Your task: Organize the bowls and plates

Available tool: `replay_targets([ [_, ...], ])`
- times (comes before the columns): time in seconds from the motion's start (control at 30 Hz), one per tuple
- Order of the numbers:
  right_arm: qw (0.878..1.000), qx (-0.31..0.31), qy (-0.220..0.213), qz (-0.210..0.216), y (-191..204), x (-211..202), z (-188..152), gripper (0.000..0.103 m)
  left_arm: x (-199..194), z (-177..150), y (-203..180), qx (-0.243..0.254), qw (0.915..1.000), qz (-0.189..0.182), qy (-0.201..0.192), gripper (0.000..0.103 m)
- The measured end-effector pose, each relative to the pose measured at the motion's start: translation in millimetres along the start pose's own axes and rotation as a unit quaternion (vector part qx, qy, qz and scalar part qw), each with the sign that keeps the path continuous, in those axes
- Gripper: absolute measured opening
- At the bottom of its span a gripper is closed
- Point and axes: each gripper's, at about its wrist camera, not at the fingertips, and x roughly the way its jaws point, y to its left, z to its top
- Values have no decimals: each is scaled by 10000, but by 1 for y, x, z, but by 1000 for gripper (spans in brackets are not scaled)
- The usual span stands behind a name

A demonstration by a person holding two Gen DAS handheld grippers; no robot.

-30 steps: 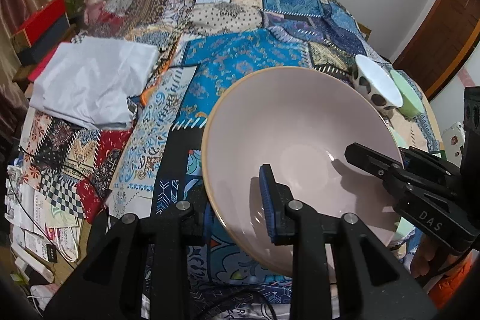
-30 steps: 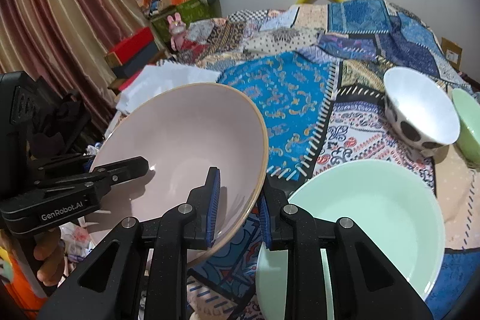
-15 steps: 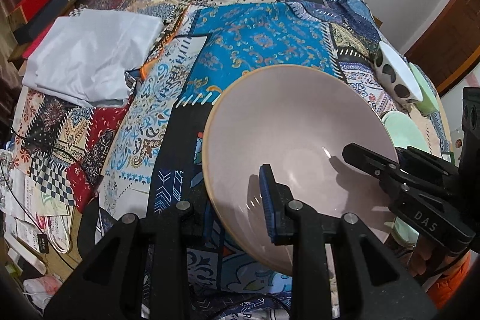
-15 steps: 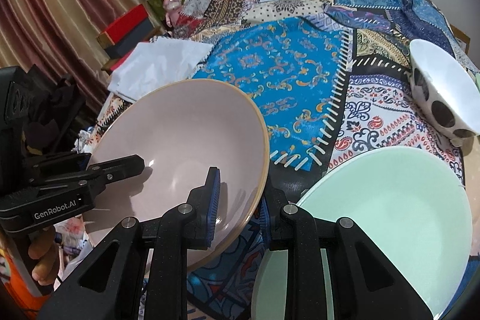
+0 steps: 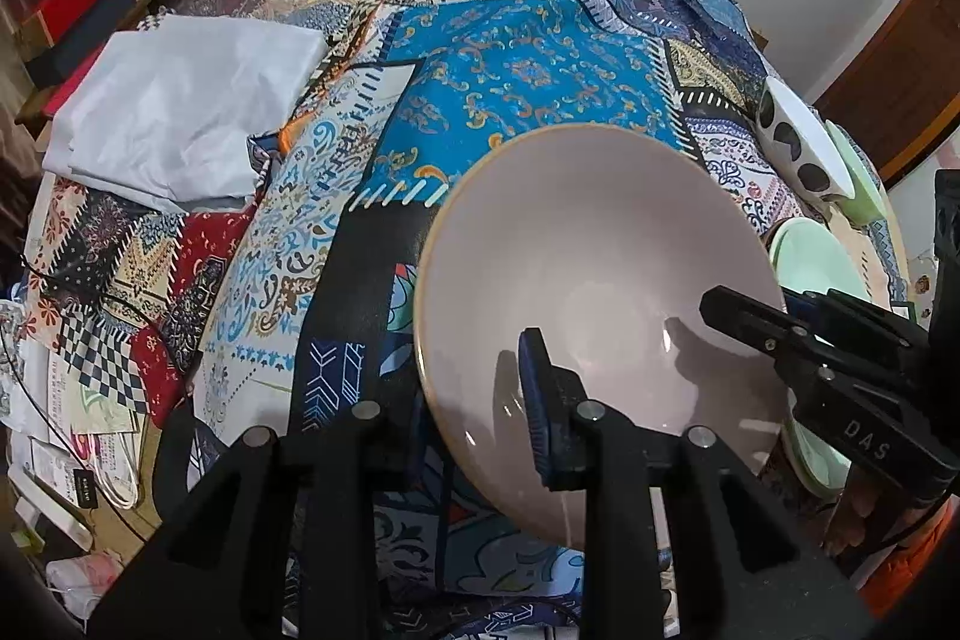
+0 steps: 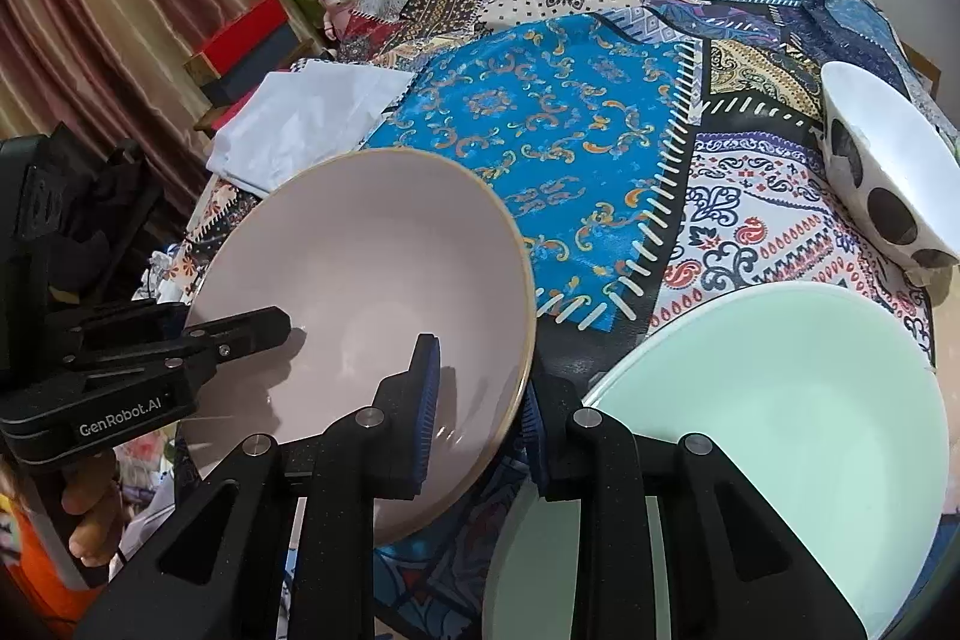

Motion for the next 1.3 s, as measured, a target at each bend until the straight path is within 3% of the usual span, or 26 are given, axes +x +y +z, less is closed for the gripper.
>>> replay_targets([
  [0.4,9990,-54,-445,-69,-5,-32,4,31,-35,4,-9,18,9988,234,-431,27],
  [0.57,9976,-45,-677,-99,-11,-53,2,40,-54,7,-20,72,9976,260,-635,28],
  [0.77,9952,17,-967,-158,-25,-81,-1,44,-74,7,-46,262,9954,255,-884,35],
  [0.93,9919,87,-1240,-264,-40,-107,-6,45,-90,10,-78,526,9923,168,-1110,54],
  [1.13,9874,217,-1511,-421,-67,-135,-12,46,-101,21,-123,855,9875,3,-1321,64],
  [1.23,9834,333,-1689,-578,-85,-151,-14,56,-101,29,-146,1017,9853,-67,-1372,69],
  [1.3,9810,390,-1770,-696,-97,-160,-15,56,-99,34,-159,1113,9842,-107,-1373,73],
])
